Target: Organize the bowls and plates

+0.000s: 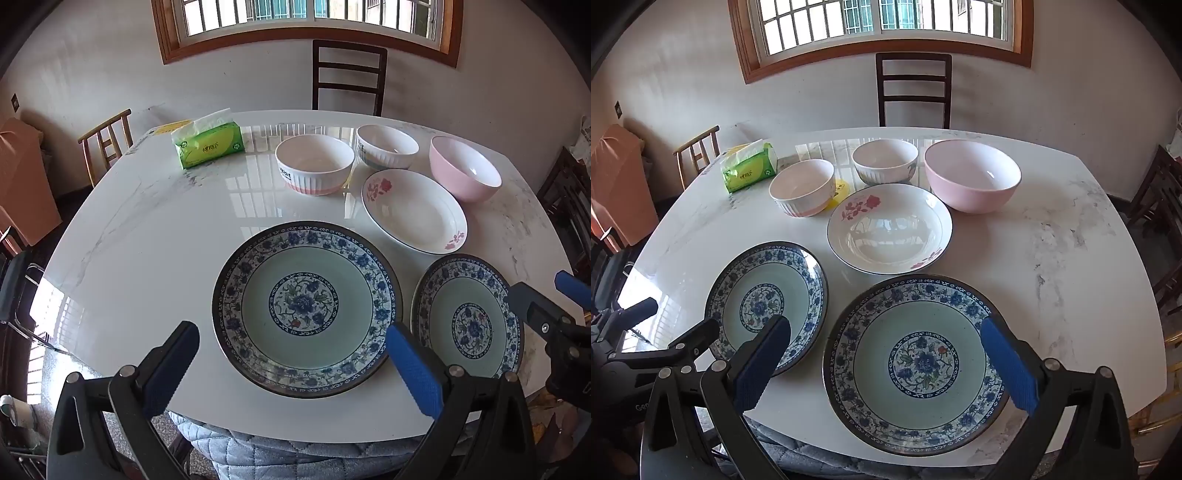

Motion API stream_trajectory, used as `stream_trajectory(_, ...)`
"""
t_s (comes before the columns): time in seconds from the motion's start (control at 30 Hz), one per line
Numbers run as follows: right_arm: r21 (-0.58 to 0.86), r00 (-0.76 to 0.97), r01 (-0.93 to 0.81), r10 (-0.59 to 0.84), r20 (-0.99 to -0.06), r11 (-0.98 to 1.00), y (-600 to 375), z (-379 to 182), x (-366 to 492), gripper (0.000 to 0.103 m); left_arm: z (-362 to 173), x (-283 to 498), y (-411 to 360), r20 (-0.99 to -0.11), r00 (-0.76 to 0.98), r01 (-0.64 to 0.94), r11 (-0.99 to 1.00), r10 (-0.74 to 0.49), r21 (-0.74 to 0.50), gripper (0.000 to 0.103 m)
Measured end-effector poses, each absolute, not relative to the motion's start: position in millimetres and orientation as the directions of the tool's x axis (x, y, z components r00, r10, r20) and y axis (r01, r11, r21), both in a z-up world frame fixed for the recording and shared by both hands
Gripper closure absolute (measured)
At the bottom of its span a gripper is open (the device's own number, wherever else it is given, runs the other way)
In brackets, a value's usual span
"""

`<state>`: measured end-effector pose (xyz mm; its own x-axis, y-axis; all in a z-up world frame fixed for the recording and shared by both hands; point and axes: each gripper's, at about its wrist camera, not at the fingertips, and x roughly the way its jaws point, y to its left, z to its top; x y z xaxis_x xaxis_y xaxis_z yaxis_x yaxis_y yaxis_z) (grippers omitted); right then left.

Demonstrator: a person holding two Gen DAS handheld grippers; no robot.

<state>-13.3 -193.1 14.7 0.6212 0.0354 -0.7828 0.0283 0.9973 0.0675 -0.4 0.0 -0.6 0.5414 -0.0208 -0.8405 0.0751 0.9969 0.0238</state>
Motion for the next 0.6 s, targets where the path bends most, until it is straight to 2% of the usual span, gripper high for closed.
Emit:
stream_trajectory(0.07, 0.065, 0.619, 0.026, 0.035, -0.784, 0.998, -192.8, 14.8, -13.2, 0.001, 0.4, 3.4, 6.1, -0.848, 0.529, 0.071, 0.997, -0.043, -0.006, 0.0)
stream_trajectory(0.6, 0.081, 0.618, 0.021, 0.051, -0.785, 0.996, -191.1, 14.1, -12.8, 0.001, -6.4, 4.2, 3.7, -0.853, 0.522, 0.061, 0.998, -0.012, 0.024, 0.0)
